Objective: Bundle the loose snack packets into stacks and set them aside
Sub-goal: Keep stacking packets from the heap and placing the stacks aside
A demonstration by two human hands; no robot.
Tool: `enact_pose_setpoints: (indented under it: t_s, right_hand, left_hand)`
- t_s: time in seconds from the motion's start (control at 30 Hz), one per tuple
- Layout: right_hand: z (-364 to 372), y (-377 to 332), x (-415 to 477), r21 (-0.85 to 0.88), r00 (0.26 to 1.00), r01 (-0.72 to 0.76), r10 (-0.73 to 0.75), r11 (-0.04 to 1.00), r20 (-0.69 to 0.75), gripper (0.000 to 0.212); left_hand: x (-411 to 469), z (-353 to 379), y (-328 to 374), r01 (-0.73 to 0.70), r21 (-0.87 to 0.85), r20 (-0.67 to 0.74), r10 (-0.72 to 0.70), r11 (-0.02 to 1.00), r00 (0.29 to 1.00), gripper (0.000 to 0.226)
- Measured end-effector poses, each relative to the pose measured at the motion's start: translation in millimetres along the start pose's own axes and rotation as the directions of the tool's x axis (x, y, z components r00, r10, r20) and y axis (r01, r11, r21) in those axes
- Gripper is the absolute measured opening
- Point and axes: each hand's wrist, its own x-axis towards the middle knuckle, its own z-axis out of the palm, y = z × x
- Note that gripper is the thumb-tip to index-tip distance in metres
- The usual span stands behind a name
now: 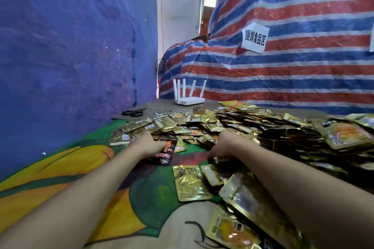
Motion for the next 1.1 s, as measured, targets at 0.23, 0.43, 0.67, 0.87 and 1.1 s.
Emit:
enact_pose_setpoints:
  t_s: [0.23, 0.43, 0.67, 0.87, 1.1]
  right_hand:
    - [4, -19, -4, -0.25, 0.968, 0.141, -0.187, 0.958, -0.17, 0.023]
    - [11, -25, -6, -0.196, 0.951, 0.181, -0.222, 0.964, -0.214, 0.026]
    - [13, -20, 1, -0.181, 0.987, 0.147, -0.157, 0.972, -0.04, 0.024]
    - [15, -31, -8, -0.26, 0.914, 0.249, -0.315, 0.933, -0.254, 0.016]
    - [-13, -33, -21, 0.533, 0.858, 0.399, -0.098, 0.746, -0.505, 0.003]
  left_hand:
    - [-17, -11, 24, 0.011, -0.017, 0.062, -0.01, 1.0, 0.998, 0.066]
    - [-40, -26, 35, 0.054, -0.12, 0.236, -0.024, 0.991, 0.972, 0.065]
    - [-61, -42, 31, 0.048, -0.302, 0.147, -0.003, 0.952, 0.989, 0.009]
    - [-65, -54, 24, 0.039, -0.525, -0.003, -0.048, 0.85, 0.999, 0.013]
    - [-84, -55, 22, 0.082, -0.924, 0.077, -0.026, 0.372, 0.997, 0.024]
